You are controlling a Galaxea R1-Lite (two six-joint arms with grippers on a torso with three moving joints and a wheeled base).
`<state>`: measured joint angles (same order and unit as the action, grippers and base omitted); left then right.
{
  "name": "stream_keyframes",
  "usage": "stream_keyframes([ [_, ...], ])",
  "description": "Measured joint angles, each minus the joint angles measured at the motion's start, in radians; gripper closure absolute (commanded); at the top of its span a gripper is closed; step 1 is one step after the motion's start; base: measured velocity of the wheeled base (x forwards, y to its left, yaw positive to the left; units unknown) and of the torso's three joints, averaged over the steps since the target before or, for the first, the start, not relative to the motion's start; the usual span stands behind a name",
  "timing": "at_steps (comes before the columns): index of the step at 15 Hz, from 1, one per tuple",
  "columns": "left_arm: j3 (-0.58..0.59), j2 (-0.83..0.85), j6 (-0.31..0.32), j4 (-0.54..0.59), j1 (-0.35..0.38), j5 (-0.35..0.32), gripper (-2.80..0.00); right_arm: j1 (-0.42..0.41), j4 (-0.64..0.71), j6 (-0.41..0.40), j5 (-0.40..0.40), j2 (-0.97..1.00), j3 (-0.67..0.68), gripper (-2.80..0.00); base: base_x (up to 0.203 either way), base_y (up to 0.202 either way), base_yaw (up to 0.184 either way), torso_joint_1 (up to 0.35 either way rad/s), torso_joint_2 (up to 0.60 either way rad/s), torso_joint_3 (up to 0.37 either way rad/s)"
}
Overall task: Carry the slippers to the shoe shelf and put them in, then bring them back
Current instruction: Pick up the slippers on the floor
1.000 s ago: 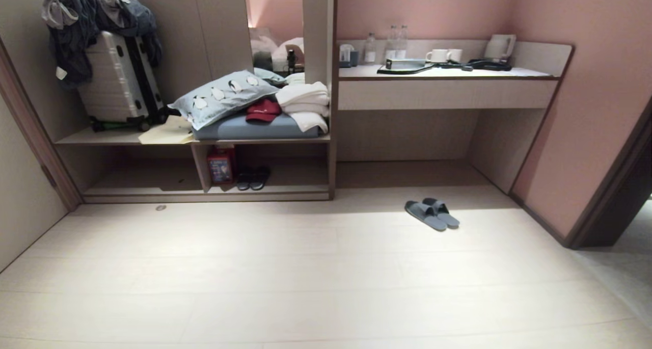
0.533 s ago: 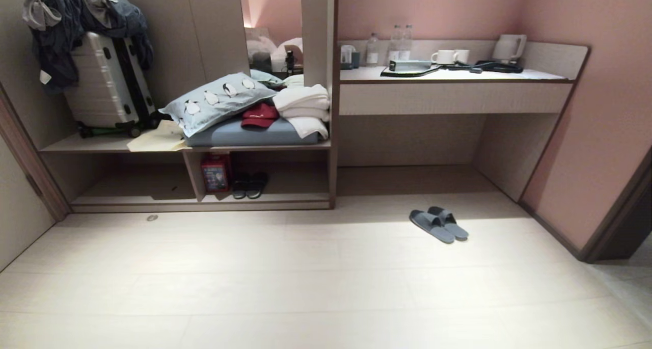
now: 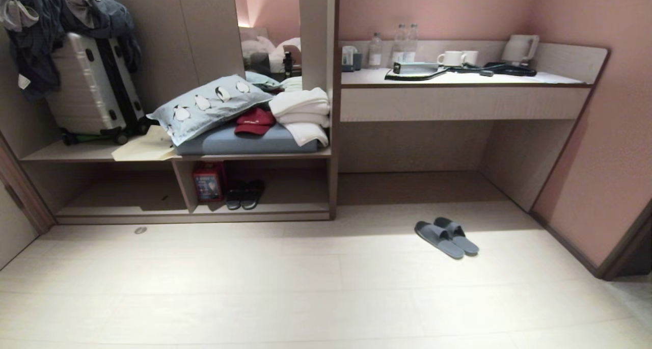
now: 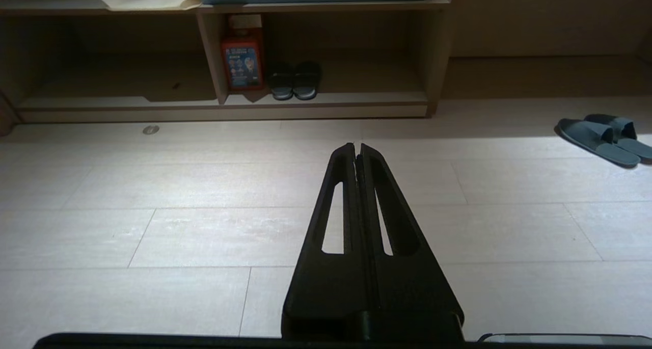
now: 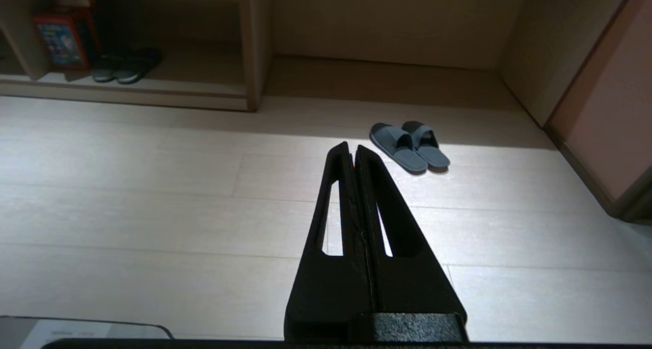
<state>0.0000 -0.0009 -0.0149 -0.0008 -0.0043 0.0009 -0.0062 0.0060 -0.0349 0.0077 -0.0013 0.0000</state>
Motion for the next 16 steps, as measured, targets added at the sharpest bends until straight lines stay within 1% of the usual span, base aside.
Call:
stream_keyframes([
  [16, 0.000, 0.000, 0.000, 0.000, 0.000, 0.000, 0.00, 0.000, 0.000, 0.000, -0.002, 0.000, 0.000, 0.00, 0.196, 0.000, -0.001, 0.002, 0.00, 0.003],
])
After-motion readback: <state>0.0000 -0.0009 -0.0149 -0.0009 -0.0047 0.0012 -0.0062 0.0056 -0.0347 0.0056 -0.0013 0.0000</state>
